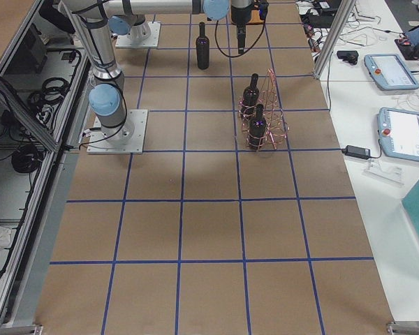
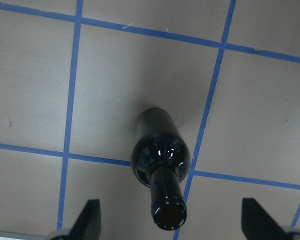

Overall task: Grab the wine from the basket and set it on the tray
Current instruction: 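Move the left gripper over the standing bottle and grasp its neck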

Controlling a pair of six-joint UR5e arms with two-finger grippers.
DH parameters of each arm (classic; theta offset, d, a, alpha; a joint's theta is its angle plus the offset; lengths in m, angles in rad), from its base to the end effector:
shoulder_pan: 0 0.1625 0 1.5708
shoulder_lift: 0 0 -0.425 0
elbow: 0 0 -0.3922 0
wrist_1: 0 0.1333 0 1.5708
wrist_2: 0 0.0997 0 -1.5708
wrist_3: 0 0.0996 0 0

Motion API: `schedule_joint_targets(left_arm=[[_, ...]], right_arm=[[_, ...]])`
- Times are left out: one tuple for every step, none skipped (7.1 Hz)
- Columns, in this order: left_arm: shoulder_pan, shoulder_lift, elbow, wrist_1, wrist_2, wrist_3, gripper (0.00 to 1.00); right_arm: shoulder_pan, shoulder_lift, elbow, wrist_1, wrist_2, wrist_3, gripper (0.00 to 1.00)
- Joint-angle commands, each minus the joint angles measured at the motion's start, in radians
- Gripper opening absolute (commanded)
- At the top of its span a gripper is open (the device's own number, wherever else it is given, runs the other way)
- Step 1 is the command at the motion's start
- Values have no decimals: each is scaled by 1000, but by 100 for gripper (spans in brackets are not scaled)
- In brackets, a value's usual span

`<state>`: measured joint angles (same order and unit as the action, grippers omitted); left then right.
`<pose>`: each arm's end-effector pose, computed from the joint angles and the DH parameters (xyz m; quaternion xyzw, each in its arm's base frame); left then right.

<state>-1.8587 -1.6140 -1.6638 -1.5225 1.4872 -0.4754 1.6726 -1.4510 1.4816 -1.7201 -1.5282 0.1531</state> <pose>-0.2771 -0.4368 0.4262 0.0953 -0.9936 -0.0563 0.0224 0.1931 -0.5367 0.4855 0.0243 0.9977 -0.0561 0.0286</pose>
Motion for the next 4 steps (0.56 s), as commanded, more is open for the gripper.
schedule_joint_targets(left_arm=[[-14,8,-91,73,-4,-26,100],[-14,3,-94,71,-2,-23,100],[-14,-3,-94,73,-4,-26,100],[-14,-3,-94,74,-5,-28,100]], right_arm=[[-1,-6,0,-13,129,-27,100],[-2,-12,2,-1,38,-106,100],[-4,-32,2,57,33,-204,100],[-7,-37,6,88,19,-211,100]])
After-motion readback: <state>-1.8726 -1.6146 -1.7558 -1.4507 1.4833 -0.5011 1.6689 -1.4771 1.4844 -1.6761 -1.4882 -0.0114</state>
